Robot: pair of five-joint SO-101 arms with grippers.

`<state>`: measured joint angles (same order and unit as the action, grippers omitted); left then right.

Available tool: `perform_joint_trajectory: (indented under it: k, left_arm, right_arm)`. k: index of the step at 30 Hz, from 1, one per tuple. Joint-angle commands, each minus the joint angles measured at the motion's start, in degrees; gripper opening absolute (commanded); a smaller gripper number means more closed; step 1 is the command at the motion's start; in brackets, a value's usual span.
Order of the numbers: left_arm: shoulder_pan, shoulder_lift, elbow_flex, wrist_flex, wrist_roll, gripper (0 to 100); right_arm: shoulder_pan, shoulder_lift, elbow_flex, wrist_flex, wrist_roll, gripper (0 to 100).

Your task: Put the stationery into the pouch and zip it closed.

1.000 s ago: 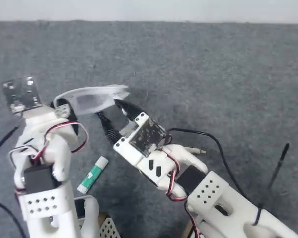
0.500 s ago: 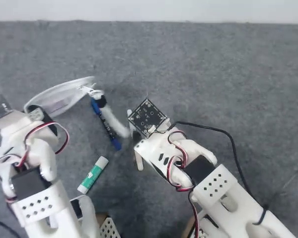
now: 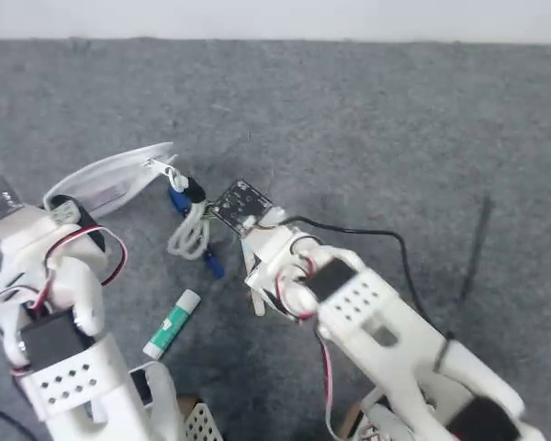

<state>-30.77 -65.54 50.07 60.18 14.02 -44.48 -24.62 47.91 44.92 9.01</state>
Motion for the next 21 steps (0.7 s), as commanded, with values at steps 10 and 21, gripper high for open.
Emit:
perform_joint_trajectory:
  k: [10,21]
  left_arm:
    - [-0.3,-0.1,-4.3,-0.9,0.9,1]
    - [-0.3,-0.3,-3.8,-1.0,0.9,1]
  right_arm:
    - [2.9,14.3,-9.4,0.4,4.9,15.1]
    - [3.4,26.4,-14.7,0.4,7.4,15.1]
